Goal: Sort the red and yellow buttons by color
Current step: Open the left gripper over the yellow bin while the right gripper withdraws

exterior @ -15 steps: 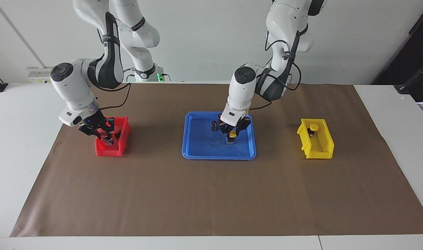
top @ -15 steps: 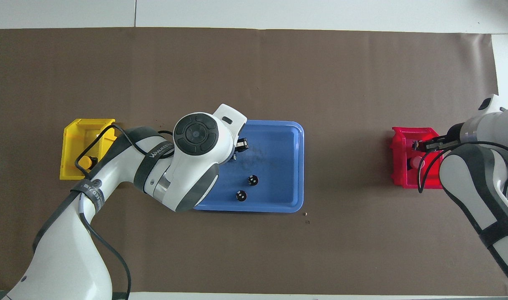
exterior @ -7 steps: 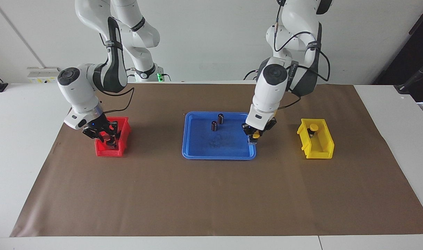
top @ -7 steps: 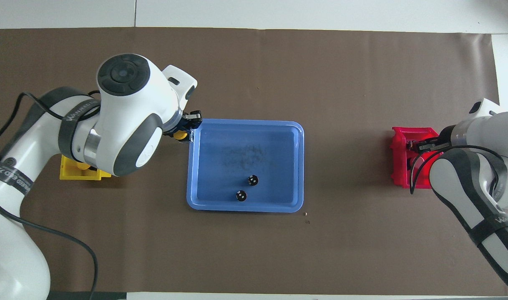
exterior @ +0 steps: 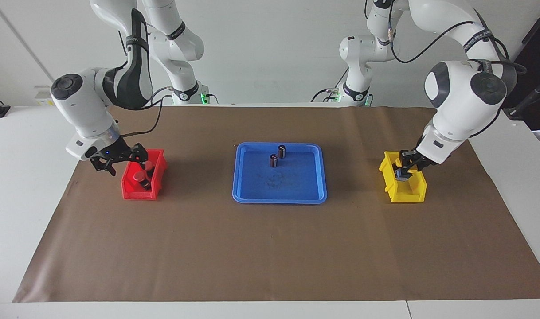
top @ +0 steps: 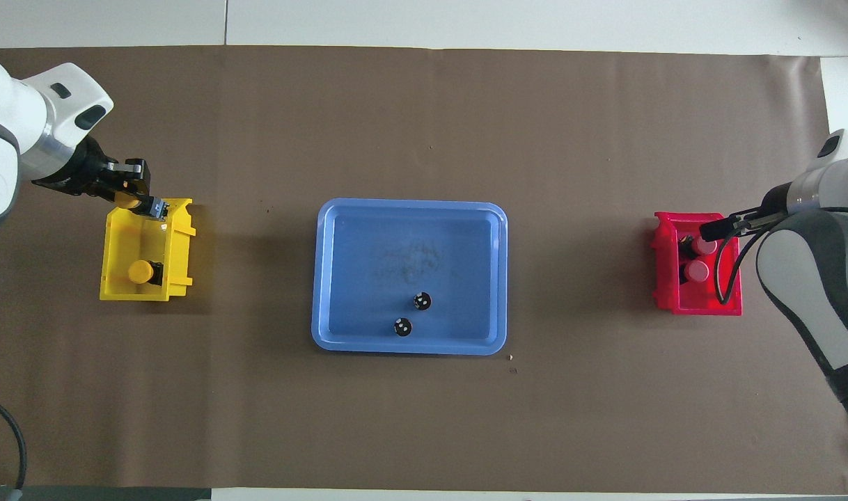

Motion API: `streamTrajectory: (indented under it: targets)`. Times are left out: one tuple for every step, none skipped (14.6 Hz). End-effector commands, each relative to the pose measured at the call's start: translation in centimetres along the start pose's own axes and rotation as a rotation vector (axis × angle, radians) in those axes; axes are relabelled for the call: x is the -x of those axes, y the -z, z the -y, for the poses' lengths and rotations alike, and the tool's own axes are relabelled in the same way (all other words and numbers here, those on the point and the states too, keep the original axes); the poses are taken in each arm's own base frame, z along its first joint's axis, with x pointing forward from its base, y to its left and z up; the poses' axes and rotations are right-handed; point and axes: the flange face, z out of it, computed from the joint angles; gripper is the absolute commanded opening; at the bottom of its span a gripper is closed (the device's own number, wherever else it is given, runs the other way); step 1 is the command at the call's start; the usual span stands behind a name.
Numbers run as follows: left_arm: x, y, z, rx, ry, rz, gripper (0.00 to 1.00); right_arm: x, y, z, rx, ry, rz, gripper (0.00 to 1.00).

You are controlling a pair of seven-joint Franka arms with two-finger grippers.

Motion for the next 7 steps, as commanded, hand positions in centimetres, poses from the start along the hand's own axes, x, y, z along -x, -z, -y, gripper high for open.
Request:
streamTrajectory:
  targets:
    - [1.2, -2.0, 0.6, -0.03, -0.035, -0.035, 0.01, -1.0, 7.0, 0.0, -0.013, -0.011, 0.007, 1.0]
    - [1.8, -2.8, 1.3, -0.031, -0.039, -0.053, 0.01, -0.9, 9.1, 0.1, -0.015, -0.035, 0.014, 1.0]
    - [2.2, -3.5, 2.3, -0.031, -0.044, -0.066, 0.01, -0.6, 10.9, 0.0, -0.02, -0.076, 0.028, 1.0]
    - [2.5, -4.2, 2.9, -0.031, -0.052, -0.073, 0.01, -0.2, 12.8, -0.1, -0.019, -0.108, 0.038, 1.0]
    - [2.5, -4.6, 3.1, -0.032, -0.061, -0.08, 0.01, 0.2, 14.0, -0.1, -0.024, -0.132, 0.054, 1.0]
    - [2.6, -5.3, 3.6, -0.031, -0.053, -0.086, 0.01, 0.5, 14.6, -0.2, -0.025, -0.148, 0.063, 1.0]
    - [2.8, -6.4, 3.5, -0.031, -0.055, -0.094, 0.01, 0.8, 15.1, -0.4, -0.027, -0.156, 0.066, 1.0]
